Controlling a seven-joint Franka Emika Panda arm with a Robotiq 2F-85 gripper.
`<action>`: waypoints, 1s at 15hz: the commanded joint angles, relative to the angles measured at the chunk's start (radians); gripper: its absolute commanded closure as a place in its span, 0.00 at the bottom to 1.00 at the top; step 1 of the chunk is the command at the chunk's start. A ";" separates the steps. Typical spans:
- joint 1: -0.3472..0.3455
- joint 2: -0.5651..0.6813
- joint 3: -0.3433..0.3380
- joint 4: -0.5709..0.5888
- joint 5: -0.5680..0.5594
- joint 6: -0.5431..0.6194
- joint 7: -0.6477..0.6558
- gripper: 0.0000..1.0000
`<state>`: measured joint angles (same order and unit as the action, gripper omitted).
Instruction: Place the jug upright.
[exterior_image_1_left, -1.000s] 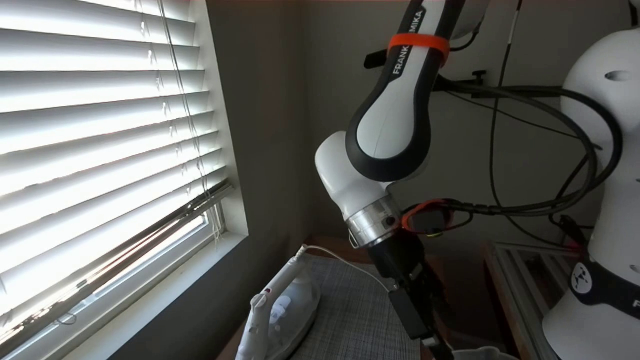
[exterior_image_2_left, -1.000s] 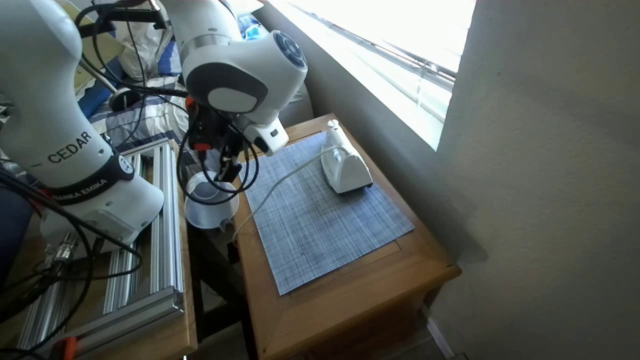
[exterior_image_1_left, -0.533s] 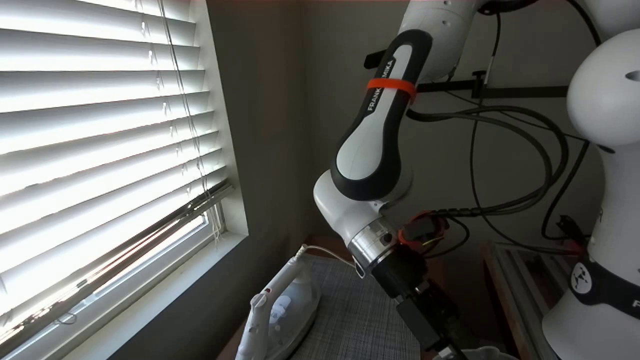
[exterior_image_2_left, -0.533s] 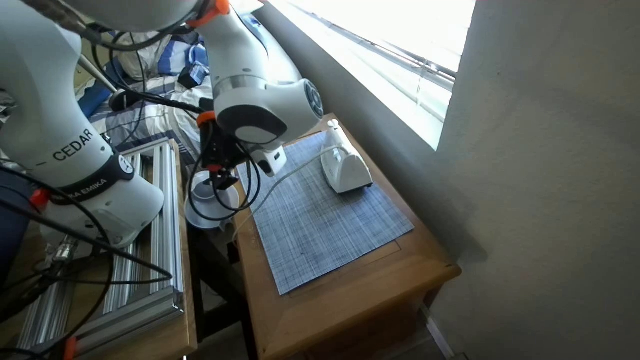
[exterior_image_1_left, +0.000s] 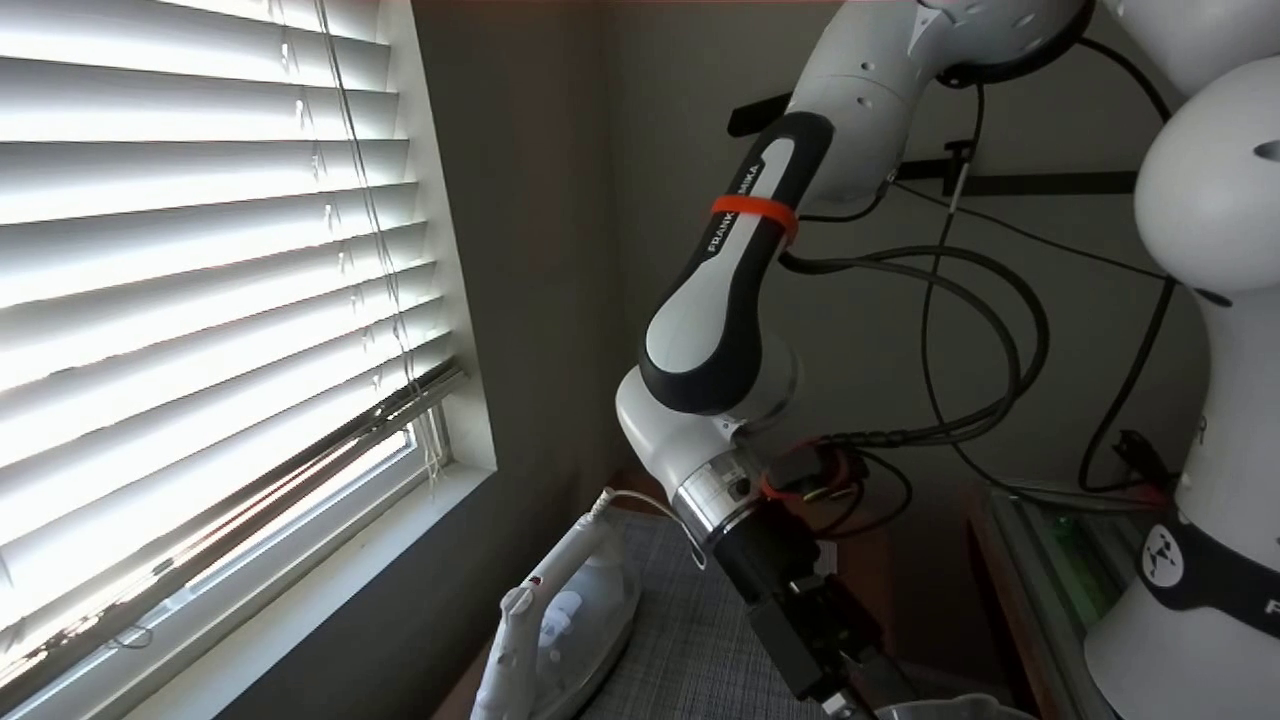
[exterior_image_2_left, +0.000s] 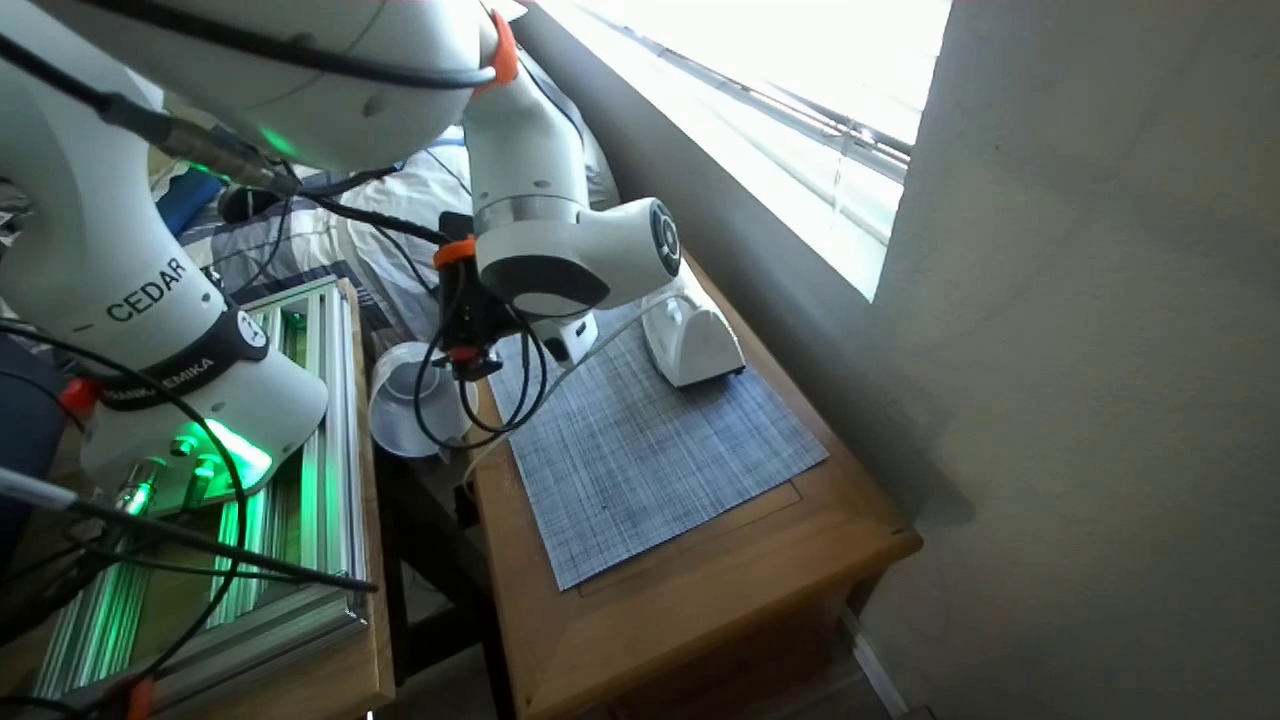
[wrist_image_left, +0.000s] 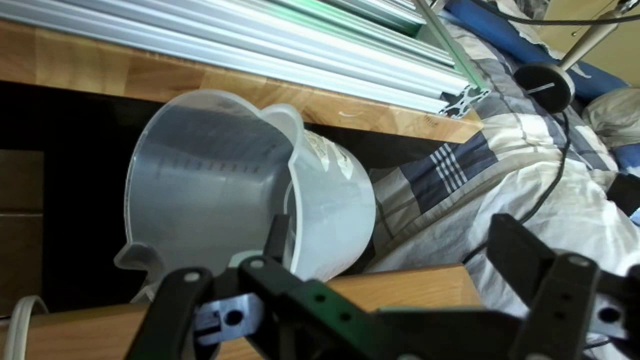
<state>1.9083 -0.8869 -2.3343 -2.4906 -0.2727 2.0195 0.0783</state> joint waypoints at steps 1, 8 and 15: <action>0.025 -0.048 -0.015 0.047 -0.037 -0.025 0.031 0.00; 0.078 -0.049 -0.053 0.060 -0.073 -0.058 0.074 0.16; 0.088 -0.048 -0.060 0.061 -0.071 -0.055 0.095 0.72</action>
<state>1.9880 -0.8984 -2.3857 -2.4660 -0.3168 1.9922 0.1408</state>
